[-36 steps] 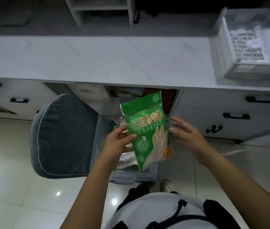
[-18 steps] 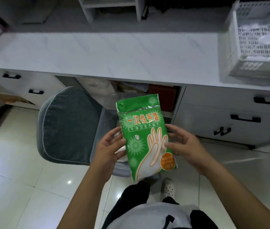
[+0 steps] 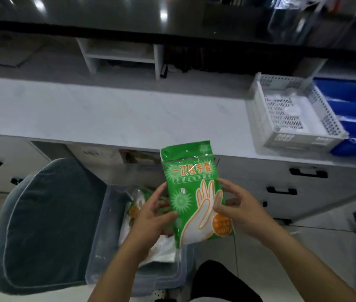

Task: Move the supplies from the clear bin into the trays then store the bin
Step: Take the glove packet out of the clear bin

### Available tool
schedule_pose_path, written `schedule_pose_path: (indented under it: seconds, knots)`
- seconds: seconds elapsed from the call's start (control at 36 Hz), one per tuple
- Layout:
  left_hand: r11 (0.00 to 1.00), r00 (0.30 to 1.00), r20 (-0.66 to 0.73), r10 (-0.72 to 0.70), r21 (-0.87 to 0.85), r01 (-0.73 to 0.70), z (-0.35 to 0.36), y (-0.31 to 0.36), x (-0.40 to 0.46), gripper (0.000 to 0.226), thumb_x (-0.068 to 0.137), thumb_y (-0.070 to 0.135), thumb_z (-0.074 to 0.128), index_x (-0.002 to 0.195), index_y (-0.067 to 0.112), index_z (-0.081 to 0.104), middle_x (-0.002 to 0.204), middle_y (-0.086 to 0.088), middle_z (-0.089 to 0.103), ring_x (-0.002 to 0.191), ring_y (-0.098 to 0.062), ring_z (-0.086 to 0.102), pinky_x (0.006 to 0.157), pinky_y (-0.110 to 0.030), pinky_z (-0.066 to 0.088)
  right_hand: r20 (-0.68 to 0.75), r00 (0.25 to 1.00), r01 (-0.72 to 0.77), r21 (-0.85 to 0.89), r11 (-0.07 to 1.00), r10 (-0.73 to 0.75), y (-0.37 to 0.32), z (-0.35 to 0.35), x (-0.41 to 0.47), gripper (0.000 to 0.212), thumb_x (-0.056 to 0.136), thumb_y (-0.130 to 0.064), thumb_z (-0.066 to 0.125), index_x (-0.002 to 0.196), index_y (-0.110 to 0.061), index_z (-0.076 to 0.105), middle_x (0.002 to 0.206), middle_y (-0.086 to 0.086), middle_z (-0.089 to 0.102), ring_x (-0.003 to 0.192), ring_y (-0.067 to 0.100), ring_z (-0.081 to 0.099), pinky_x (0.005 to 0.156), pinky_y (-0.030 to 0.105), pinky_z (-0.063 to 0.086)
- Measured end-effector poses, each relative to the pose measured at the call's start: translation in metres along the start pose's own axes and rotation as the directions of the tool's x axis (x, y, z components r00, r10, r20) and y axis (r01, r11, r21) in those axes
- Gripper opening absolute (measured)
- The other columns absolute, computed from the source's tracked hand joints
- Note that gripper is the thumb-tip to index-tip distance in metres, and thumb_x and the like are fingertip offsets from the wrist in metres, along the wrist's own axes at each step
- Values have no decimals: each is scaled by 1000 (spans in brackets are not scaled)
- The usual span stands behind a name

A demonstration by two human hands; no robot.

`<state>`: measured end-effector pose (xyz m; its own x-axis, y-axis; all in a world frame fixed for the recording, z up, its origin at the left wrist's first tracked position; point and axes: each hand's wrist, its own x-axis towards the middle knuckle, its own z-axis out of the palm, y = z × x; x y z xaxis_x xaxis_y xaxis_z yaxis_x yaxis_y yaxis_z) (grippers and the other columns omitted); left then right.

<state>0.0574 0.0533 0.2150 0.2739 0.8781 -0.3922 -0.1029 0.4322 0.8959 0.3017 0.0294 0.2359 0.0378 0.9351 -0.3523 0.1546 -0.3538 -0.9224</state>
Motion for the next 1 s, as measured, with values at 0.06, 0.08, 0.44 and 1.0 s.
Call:
schedule_pose_path:
  seconds: [0.06,0.08,0.44,1.0]
  knots:
    - [999,1000,-13,9,43,-9,7,6,14,74,85,-12,61,134,43,53,111,-12,65,87,-20,72,64,-47,61,-10,1000,3,-99,995,-4,-5,-3,11,63,84,-7,76,136,-36,54,101,-16,75,92,10,71,73,27,59]
    - [999,1000,-18,6,52,-6,11,10,21,74,86,-12,61,135,41,52,108,-9,67,85,-18,72,63,-47,61,-13,1000,17,-168,986,-19,-7,-5,17,63,84,-12,77,136,-41,54,114,-18,68,103,9,66,83,31,57]
    - [960,977,-200,76,281,-17,65,63,182,75,84,-5,63,139,42,45,106,-3,68,82,-10,73,64,-23,58,83,978,207,-522,827,-192,-43,-76,183,63,82,-27,77,139,-36,52,140,-4,50,115,8,49,93,27,40]
    - [228,920,-366,136,916,331,110,42,321,69,91,72,21,149,52,-11,166,-4,5,152,-29,0,119,-54,1,302,948,314,-844,435,-98,-24,-141,339,75,93,-58,42,157,-40,6,165,9,16,152,31,7,120,49,12]
